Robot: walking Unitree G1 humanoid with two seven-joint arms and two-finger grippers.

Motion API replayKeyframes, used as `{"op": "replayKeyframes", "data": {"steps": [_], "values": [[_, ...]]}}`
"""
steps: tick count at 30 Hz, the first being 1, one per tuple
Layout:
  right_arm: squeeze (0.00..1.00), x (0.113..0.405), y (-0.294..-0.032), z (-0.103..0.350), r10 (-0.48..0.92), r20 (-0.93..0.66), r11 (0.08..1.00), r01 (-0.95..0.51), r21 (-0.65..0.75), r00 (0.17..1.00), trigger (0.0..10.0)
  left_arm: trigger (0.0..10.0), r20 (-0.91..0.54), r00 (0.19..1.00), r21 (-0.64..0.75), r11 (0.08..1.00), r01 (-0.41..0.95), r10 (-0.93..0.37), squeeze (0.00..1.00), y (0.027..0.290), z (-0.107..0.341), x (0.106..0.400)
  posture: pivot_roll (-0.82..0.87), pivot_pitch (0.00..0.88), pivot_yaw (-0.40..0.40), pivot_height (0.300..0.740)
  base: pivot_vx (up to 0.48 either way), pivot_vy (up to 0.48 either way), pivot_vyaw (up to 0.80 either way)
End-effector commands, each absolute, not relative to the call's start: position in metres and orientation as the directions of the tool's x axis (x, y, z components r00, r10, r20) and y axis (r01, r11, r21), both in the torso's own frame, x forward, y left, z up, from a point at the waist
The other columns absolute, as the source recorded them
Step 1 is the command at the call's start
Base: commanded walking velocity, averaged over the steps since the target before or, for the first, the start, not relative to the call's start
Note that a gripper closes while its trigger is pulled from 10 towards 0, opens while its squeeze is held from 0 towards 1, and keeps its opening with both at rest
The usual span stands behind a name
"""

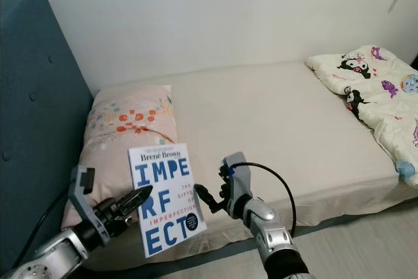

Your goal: Clean up the room

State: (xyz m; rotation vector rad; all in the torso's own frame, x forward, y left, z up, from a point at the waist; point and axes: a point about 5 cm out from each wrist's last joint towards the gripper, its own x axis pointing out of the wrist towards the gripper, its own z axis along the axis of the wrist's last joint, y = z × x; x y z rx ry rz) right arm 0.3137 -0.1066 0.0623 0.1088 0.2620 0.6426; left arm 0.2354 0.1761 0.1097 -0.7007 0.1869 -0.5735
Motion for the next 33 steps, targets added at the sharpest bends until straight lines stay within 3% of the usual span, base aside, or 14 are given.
{"op": "replayKeyframes", "data": {"steps": [1,15,16,17,18,29,32,33], "values": [[0.0,0.313,-0.109,0.064,0.608,-0.184,0.791,-0.567,0.232,0.773,10.0,10.0,0.061,0.815,-0.655,0.593,0.468,-0.576,0.0,0.169,0.113,0.235,0.03,0.12,-0.038,0.74,0.0,0.0,0.0],[0.0,0.301,-0.099,0.081,0.749,-0.03,0.606,-0.666,0.434,0.662,10.0,10.0,0.141,0.797,-0.722,0.49,0.489,-0.587,0.0,0.157,0.118,0.236,0.02,0.126,-0.034,0.74,0.0,0.0,0.0],[0.09,0.299,-0.098,0.082,0.766,-0.024,0.585,-0.681,0.441,0.643,10.0,10.0,0.141,0.794,-0.72,0.489,0.492,-0.591,0.0,0.157,0.118,0.236,0.02,0.125,-0.033,0.74,0.0,0.0,0.0],[0.09,0.299,-0.098,0.082,0.766,-0.024,0.585,-0.681,0.441,0.643,10.0,10.0,0.141,0.794,-0.72,0.489,0.492,-0.591,0.0,0.157,0.118,0.236,0.02,0.125,-0.033,0.74,0.0,0.0,0.0],[0.99,0.298,-0.098,0.083,0.775,-0.022,0.575,-0.689,0.442,0.632,10.0,10.0,0.148,0.791,-0.717,0.486,0.5,-0.594,0.0,0.158,0.119,0.237,0.02,0.125,-0.032,0.74,0.0,0.0,0.0],[1.0,0.302,-0.117,0.098,0.746,0.078,0.511,-0.642,0.571,0.662,10.0,10.0,0.193,0.8,-0.726,0.466,0.506,-0.568,0.0,0.173,0.125,0.237,0.02,0.129,-0.027,0.74,0.0,0.0,0.0],[1.0,0.301,-0.122,0.099,0.739,0.05,0.547,-0.642,0.537,0.672,10.0,10.0,0.08,0.796,-0.649,0.574,0.499,-0.601,0.0,0.171,0.116,0.238,0.02,0.129,-0.027,0.74,0.0,0.0,0.0],[1.0,0.302,-0.125,0.096,0.729,0.015,0.584,-0.634,0.507,0.684,10.0,10.0,0.012,0.812,-0.567,0.665,0.486,-0.583,0.0,0.171,0.111,0.24,0.02,0.128,-0.027,0.74,0.0,0.0,0.0]]}}
